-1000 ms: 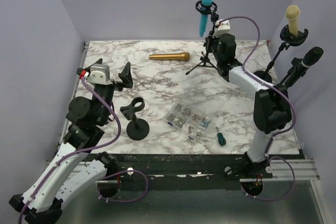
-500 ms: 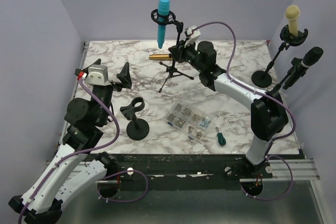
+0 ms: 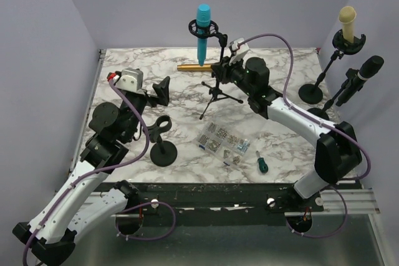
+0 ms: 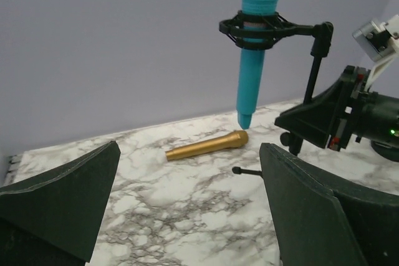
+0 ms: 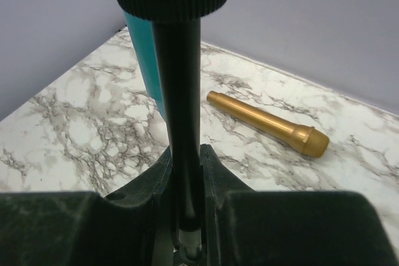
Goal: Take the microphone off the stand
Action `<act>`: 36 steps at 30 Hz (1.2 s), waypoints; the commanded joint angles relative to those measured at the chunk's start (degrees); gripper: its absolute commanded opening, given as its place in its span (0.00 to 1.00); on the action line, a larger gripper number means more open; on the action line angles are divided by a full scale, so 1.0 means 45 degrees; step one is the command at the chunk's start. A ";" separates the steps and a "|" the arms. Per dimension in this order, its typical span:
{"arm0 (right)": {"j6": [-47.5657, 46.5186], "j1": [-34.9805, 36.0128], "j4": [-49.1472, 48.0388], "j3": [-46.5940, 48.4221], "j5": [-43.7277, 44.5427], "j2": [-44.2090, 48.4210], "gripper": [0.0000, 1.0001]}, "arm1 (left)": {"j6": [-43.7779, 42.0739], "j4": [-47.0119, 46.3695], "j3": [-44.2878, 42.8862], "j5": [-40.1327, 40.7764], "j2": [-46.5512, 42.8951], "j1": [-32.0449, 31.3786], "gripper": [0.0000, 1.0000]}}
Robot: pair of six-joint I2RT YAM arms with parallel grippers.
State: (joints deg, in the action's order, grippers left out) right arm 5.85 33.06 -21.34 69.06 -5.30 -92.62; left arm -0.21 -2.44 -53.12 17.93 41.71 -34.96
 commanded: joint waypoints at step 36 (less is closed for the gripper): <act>-0.0791 0.0066 0.0051 -0.5032 0.0607 0.7411 0.01 | 0.3088 0.6131 -1.4196 0.0243 1.1125 -0.3238 0.95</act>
State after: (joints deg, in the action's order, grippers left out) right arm 1.56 33.06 -16.56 45.98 -0.60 -61.95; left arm 14.74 23.03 -114.17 12.64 89.80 -48.88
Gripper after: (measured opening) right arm 0.202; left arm 0.972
